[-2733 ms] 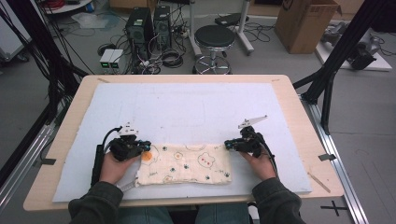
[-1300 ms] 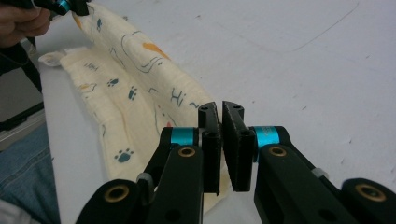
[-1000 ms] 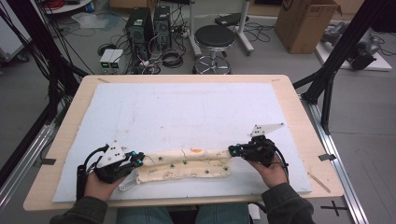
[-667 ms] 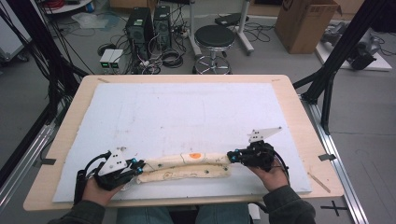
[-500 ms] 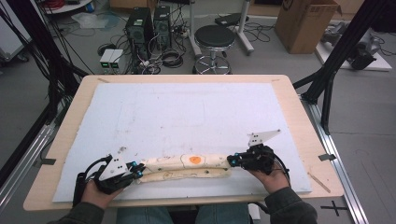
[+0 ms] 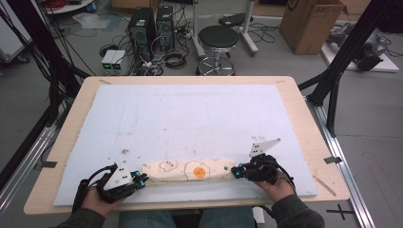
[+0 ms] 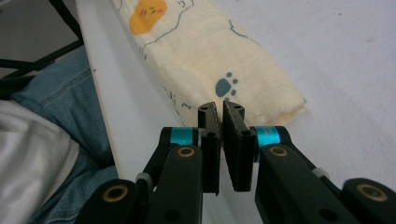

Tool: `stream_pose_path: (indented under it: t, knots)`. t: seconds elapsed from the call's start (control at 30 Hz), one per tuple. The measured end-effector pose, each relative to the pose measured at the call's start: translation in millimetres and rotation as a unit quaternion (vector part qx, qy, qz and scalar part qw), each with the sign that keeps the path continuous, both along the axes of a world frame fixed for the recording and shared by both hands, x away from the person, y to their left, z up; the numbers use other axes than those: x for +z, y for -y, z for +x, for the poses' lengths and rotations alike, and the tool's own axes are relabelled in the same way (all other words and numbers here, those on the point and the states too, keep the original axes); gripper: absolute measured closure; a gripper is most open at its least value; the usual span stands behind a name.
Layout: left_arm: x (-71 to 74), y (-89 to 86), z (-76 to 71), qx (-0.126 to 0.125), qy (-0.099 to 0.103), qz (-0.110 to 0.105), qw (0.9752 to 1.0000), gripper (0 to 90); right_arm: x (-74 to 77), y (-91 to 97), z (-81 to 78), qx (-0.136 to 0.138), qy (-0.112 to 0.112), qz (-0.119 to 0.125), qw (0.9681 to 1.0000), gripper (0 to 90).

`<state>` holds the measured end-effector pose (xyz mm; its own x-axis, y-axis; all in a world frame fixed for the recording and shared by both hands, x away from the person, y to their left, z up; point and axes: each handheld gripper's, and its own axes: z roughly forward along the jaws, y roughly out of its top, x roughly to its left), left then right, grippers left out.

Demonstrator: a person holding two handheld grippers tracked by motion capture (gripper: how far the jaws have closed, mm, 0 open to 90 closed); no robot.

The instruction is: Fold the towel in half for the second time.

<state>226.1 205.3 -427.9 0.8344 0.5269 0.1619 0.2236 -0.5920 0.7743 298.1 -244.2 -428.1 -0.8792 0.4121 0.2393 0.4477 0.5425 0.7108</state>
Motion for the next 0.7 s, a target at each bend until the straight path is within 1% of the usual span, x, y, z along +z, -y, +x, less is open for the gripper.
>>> stream_pose_path:
  t: [0.1,0.13,0.17,0.2,0.23,0.3,0.37,0.4,0.47,0.5,0.53,0.57,0.6,0.63,0.67,0.7]
  knots:
    - [-2.6,1.9,0.2,-0.002,-0.005,0.009,0.9999,83.7,-2.6,-0.6,-0.7,-0.004,-0.003,-0.005,1.0000,85.5]
    - [-3.4,2.4,0.2,-0.003,-0.004,0.010,0.9999,83.7,-3.6,-0.7,-0.3,-0.004,-0.002,-0.006,1.0000,85.5]
    - [-3.4,2.2,0.4,-0.006,-0.004,0.017,0.9998,83.8,-4.4,-0.7,0.0,-0.003,-0.002,-0.006,1.0000,85.5]
    - [-3.6,2.4,0.3,-0.005,-0.007,0.018,0.9998,83.9,-4.9,-0.4,0.4,-0.002,-0.002,-0.006,1.0000,85.5]
    - [-4.4,3.1,0.2,-0.001,-0.007,0.014,0.9999,83.9,-5.0,0.0,0.8,-0.004,0.000,-0.007,1.0000,85.4]
    - [-4.4,2.8,1.2,0.000,-0.011,0.016,0.9998,83.8,-5.6,0.4,1.0,-0.005,-0.002,-0.004,1.0000,85.3]
    - [-3.9,2.2,1.5,0.003,-0.012,0.010,0.9999,82.7,-5.5,0.6,0.7,-0.005,-0.004,-0.005,1.0000,83.6]
    - [-3.5,1.8,1.7,0.004,-0.012,0.006,0.9999,80.5,-5.3,0.5,1.0,-0.005,0.000,-0.004,1.0000,80.7]
    - [-1.4,0.5,1.1,0.004,-0.014,-0.001,0.9999,72.4,-4.2,1.0,0.8,-0.006,-0.003,0.001,1.0000,75.2]
    - [-0.7,-0.1,0.6,0.001,-0.016,-0.010,0.9998,68.1,-3.2,1.5,0.4,-0.006,0.000,0.006,1.0000,72.4]
    - [0.3,-0.7,0.1,-0.003,-0.021,-0.016,0.9997,62.6,-2.2,1.8,-0.3,-0.008,0.003,0.010,0.9999,69.8]
    - [1.3,-2.0,-0.2,-0.011,-0.023,-0.025,0.9994,56.6,-0.8,2.5,-1.3,-0.007,0.001,0.014,0.9999,67.1]
    - [2.6,-3.0,-1.0,-0.012,-0.024,-0.033,0.9991,51.2,0.4,2.9,-2.1,-0.007,0.002,0.019,0.9998,63.8]
    - [4.2,-4.3,-1.6,-0.013,-0.024,-0.041,0.9988,47.6,1.8,3.5,-2.9,-0.009,0.005,0.020,0.9997,61.5]
    - [6.2,-6.3,-2.1,-0.016,-0.025,-0.046,0.9985,45.8,2.9,4.3,-3.5,-0.008,0.007,0.026,0.9996,59.3]
    - [7.8,-8.1,-3.3,-0.013,-0.024,-0.057,0.9980,44.3,4.4,5.1,-4.3,-0.007,0.007,0.030,0.9995,56.3]
